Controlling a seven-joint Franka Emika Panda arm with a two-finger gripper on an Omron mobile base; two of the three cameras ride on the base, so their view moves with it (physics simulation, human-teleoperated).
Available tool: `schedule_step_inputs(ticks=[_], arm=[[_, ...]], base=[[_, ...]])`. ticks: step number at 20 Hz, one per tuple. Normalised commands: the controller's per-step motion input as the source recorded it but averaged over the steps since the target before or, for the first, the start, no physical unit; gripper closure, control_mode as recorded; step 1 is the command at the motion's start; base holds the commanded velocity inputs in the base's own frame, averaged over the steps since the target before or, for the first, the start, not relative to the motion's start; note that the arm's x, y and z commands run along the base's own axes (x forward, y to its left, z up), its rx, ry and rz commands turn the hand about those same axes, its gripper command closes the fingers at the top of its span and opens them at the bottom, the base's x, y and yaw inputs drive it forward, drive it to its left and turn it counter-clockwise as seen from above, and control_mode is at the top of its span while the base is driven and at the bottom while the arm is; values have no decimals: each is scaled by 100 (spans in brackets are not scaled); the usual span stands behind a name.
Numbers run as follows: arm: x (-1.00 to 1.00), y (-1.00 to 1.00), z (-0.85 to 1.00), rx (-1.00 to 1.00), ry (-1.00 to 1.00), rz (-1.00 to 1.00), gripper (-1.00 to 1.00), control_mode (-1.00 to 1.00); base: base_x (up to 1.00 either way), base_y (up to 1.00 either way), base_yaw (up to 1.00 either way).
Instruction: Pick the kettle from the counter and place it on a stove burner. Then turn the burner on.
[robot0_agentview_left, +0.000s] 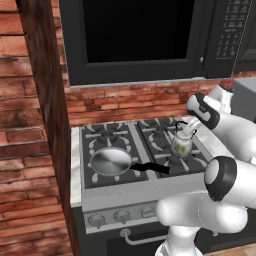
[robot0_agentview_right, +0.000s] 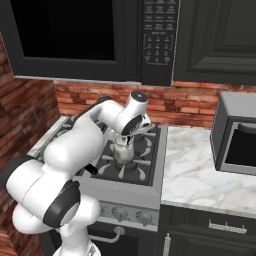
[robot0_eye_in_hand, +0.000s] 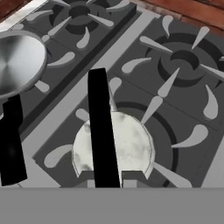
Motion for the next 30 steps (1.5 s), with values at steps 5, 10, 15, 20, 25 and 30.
schedule_step_inputs(ticks=[5, 10, 15, 20, 25, 30], arm=[[11, -4, -12, 0, 0, 0, 100, -100], [18, -9, -8, 0, 0, 0, 100, -100], [21, -11, -4, 0, 0, 0, 100, -100], [18, -2, -4, 0, 0, 0, 100, -100], [9, 0, -9, 0, 0, 0, 100, -100], [5, 0, -15, 0, 0, 0, 100, -100]], base=[[0, 0, 0], [0, 0, 0], [0, 0, 0], [0, 0, 0], [0, 0, 0], [0, 0, 0]])
